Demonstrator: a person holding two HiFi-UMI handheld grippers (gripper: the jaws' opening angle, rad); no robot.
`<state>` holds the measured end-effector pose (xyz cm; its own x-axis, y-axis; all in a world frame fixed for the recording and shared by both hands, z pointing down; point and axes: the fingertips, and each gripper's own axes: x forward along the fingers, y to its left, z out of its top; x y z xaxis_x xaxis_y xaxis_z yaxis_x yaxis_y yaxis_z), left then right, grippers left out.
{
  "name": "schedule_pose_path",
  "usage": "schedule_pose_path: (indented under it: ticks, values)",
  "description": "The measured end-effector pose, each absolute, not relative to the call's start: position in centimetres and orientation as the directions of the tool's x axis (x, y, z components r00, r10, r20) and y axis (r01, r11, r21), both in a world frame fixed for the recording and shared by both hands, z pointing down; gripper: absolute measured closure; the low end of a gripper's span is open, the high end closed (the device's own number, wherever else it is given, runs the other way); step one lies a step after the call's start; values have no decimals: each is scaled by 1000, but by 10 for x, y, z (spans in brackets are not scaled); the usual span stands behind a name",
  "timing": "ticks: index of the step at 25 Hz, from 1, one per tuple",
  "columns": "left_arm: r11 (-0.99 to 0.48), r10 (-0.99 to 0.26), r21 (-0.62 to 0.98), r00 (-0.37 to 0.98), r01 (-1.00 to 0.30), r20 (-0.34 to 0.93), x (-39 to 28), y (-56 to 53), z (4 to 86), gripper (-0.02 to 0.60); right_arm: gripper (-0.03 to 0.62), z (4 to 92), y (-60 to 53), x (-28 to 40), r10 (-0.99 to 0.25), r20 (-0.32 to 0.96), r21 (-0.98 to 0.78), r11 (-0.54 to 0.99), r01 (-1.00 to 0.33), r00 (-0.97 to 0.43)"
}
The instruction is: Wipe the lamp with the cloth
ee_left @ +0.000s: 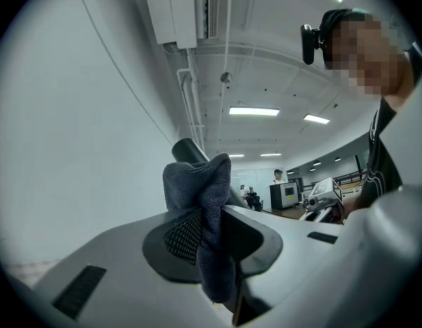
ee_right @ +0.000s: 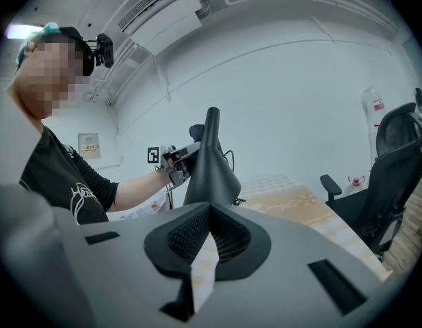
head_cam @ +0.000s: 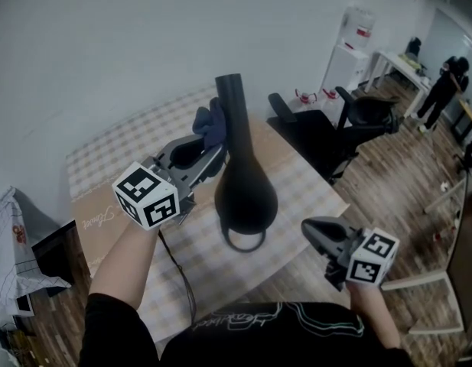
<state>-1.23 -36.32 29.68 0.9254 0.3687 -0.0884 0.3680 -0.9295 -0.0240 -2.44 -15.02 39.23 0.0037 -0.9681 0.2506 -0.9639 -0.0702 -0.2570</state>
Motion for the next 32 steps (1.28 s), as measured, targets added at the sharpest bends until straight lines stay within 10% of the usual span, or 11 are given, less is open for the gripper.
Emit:
schedule_pose_path:
  ticks: [32]
  values:
    - [-964, 237, 157, 962, 216, 136, -107, -346, 433, 515, 583, 396, -112, -68, -972, 212, -299, 34, -954, -101]
